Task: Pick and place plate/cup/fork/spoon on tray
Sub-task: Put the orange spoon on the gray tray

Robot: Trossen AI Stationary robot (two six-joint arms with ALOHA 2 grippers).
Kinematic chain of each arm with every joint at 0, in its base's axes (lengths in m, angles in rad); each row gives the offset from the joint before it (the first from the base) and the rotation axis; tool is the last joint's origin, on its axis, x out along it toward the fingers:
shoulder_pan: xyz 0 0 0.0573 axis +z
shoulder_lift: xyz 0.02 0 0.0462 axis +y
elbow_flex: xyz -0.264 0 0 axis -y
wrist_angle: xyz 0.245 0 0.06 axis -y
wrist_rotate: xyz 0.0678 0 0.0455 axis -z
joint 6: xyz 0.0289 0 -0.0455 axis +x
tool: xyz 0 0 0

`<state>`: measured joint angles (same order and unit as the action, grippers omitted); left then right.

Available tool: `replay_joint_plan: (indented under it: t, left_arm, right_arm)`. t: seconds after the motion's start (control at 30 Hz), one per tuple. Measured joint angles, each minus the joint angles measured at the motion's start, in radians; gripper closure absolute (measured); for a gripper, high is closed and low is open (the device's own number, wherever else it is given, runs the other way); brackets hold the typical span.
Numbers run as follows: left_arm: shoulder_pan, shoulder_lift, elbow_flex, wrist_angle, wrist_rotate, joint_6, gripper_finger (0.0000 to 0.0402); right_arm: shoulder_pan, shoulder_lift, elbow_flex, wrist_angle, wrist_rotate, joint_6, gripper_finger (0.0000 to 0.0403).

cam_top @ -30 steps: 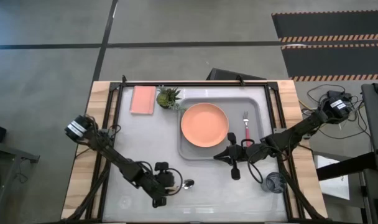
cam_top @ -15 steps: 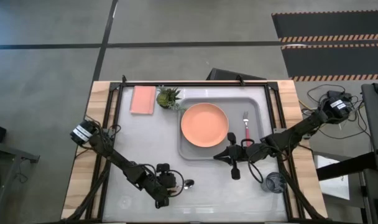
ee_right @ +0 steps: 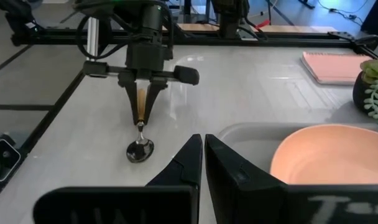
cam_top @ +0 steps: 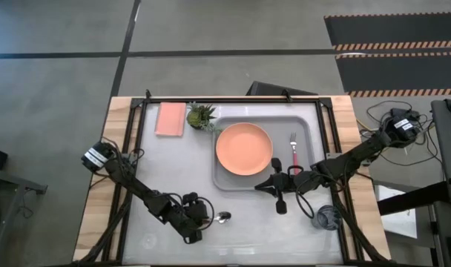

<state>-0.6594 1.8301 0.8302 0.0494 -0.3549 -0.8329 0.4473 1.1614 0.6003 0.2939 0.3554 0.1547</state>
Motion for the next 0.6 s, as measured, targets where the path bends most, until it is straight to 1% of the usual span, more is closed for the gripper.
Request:
replay_joint_plan:
  t: [0.23,0.37,0.53,0.6]
  left_arm:
    - [-0.005,-0.036,-0.007,0.032,-0.033,0.091,0.0376]
    - [-0.01,-0.091,-0.012,0.022,-0.06,0.142,0.0376]
    - [-0.013,-0.181,-0.009,0.035,-0.132,0.223,0.0376]
    - [-0.014,-0.22,-0.008,0.038,-0.181,0.275,0.0376]
  right_arm:
    - [0.0,0.0,-0.013,0.003,0.002,0.008,0.0394]
    - [0.0,0.0,-0.014,0.004,0.003,0.009,0.0394]
    - [0.0,0.0,-0.014,0.02,0.005,0.009,0.0394]
    - [0.0,0.0,-0.016,0.038,0.01,0.007,0.0394]
